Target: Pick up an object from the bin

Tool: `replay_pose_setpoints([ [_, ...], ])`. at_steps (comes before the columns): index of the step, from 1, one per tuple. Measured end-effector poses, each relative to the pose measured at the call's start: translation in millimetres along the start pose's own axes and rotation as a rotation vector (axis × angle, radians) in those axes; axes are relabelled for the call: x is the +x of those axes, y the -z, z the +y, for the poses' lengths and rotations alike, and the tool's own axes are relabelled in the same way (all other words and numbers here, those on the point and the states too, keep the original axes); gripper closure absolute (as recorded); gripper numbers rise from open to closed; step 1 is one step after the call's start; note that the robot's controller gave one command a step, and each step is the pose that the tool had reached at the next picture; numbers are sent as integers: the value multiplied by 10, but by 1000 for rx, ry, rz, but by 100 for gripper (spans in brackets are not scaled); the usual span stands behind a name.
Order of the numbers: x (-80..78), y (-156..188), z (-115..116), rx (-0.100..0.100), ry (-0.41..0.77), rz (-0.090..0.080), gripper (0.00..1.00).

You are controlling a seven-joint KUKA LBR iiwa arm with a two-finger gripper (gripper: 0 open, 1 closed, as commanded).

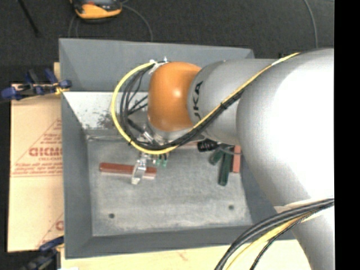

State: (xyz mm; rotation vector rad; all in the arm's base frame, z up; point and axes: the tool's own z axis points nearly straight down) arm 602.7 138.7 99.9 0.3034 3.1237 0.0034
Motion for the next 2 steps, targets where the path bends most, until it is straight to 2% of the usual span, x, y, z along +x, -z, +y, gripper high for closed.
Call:
replay_pose_setpoints([
  [1, 0, -240, 39, 2, 27, -1, 0],
  [2, -14, -162, 28, 0, 30, -3, 100],
])
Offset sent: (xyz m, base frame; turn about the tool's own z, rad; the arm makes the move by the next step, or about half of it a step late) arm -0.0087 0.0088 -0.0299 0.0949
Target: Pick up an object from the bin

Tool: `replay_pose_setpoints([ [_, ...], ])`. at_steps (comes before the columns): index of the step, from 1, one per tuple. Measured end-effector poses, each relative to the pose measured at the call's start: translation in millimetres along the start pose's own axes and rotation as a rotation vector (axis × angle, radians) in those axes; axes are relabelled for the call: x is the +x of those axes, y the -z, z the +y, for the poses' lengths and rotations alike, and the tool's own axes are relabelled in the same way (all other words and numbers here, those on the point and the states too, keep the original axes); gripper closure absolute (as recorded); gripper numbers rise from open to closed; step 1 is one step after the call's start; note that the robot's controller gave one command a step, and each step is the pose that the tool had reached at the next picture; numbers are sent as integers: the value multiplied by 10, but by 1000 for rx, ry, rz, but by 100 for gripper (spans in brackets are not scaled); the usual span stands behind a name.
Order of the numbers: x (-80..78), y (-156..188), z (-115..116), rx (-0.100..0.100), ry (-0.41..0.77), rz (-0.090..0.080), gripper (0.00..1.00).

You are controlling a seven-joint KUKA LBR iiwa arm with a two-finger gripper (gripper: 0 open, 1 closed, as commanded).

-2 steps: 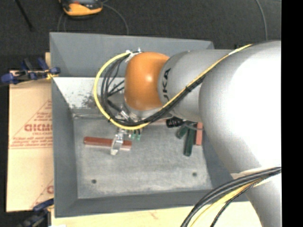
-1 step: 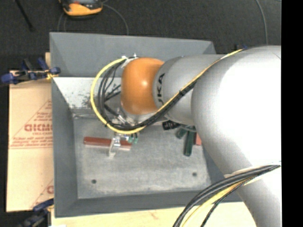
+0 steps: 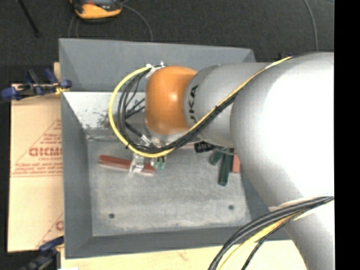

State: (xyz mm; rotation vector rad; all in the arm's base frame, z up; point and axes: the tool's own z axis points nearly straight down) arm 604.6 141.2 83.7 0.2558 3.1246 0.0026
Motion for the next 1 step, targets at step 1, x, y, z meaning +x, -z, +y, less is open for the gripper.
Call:
replay_pose_setpoints([
  [1, 0, 0, 0, 0, 0, 0, 100],
])
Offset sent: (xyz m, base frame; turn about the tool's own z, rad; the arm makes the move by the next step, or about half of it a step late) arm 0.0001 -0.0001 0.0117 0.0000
